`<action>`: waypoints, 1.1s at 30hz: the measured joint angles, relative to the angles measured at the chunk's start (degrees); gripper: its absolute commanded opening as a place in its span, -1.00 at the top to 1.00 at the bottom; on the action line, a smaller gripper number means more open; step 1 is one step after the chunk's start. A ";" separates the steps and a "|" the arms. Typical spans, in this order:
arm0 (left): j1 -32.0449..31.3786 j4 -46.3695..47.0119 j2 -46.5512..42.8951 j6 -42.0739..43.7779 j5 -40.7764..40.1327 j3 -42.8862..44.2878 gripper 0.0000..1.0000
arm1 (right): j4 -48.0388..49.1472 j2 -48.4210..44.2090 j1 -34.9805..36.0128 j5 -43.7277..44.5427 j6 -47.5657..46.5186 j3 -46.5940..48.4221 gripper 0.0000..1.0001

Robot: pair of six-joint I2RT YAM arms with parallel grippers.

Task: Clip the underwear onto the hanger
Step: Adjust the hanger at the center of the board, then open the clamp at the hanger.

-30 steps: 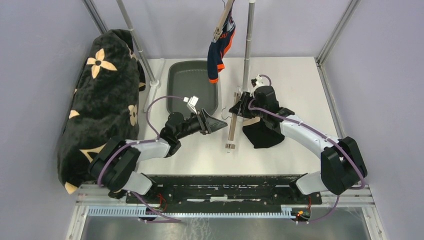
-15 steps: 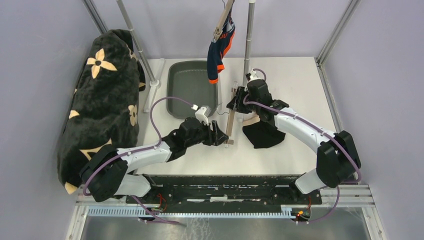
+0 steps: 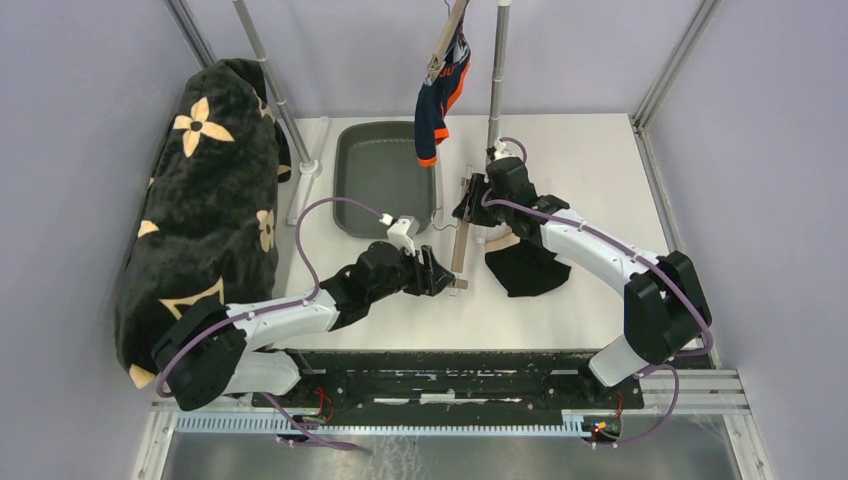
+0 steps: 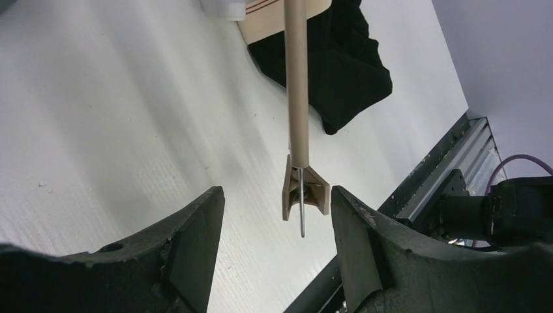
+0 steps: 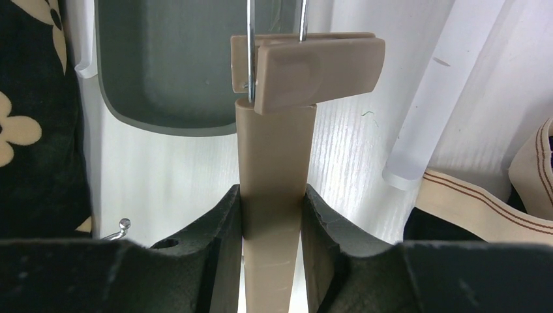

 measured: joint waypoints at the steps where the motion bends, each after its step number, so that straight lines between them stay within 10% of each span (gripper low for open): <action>1: 0.00 0.04 -0.44 0.00 -0.04 -0.09 -0.35 | -0.02 0.09 0.00 0.07 0.00 0.07 0.92; 33: -2.54 2.84 2.03 -0.02 -1.53 -1.09 -0.28 | -1.57 3.78 0.55 1.33 -0.15 4.70 0.93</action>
